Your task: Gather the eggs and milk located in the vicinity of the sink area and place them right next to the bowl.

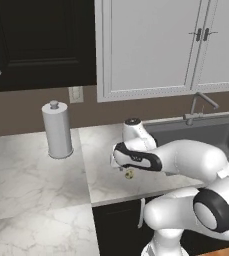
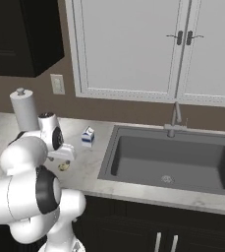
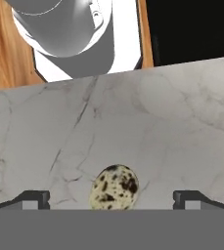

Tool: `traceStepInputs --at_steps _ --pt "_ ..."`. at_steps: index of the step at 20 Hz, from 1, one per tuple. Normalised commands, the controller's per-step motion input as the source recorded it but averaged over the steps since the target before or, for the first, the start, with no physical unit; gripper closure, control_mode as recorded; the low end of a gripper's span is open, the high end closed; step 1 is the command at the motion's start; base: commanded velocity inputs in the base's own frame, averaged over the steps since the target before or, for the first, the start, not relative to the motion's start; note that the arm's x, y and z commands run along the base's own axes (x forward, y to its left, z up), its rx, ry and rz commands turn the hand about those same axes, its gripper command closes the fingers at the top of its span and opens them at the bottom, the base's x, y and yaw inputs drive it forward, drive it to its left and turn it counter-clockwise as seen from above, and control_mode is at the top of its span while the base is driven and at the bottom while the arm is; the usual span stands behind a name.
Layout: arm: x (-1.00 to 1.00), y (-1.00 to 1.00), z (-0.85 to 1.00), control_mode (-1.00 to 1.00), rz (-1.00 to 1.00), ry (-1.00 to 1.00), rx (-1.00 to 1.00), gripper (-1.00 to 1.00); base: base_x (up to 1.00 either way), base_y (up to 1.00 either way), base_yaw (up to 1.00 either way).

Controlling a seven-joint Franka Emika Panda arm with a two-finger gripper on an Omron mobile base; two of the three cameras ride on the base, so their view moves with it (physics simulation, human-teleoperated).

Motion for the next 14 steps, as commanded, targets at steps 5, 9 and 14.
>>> traceStepInputs --at_steps 5,9,14 --pt "0.1 0.0 -0.14 -1.0 -0.03 0.0 0.0 -1.0 0.0 0.0 0.0" --pt "0.05 0.0 -0.21 -1.0 -0.05 0.0 0.0 -1.0 0.0 0.0 0.0" --pt "0.04 0.0 -0.19 -1.0 -0.05 0.0 0.0 -1.0 0.0 0.0 0.0"
